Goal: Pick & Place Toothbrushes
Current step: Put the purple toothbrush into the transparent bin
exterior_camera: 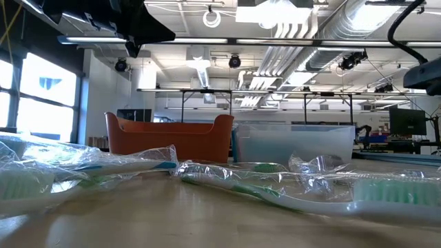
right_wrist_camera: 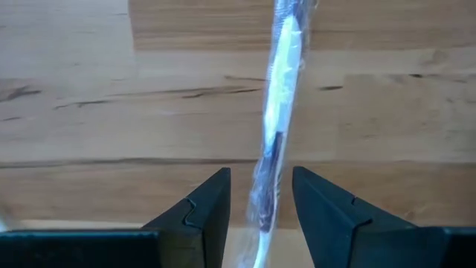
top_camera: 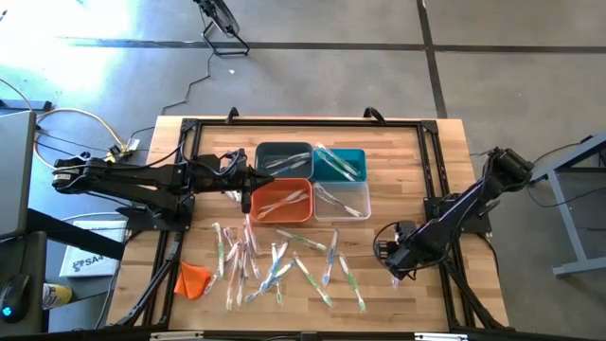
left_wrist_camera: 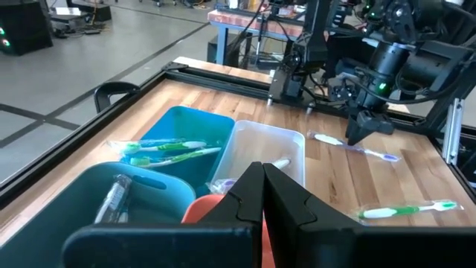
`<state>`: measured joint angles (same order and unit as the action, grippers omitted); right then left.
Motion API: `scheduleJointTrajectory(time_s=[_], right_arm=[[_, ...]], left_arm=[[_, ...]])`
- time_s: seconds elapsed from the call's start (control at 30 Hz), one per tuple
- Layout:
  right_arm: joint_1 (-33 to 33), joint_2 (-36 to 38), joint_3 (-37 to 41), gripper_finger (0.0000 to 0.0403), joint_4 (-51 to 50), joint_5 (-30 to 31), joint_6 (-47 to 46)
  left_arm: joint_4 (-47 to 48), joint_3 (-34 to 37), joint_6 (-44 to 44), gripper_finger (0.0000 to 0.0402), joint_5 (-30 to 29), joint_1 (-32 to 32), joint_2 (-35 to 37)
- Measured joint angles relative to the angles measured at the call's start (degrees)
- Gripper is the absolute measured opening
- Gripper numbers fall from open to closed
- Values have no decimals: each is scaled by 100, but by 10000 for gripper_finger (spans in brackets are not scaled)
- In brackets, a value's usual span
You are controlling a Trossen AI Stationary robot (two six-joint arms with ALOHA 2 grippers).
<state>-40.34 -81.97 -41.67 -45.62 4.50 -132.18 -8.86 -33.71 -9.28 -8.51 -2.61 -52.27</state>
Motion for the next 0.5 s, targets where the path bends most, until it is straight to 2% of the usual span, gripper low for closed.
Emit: scheduleJointTrajectory(time_s=[0.5], right_arm=[[-2, 22, 603, 138, 861, -12, 0]], left_arm=[[2, 0, 0, 0, -21, 0, 0]])
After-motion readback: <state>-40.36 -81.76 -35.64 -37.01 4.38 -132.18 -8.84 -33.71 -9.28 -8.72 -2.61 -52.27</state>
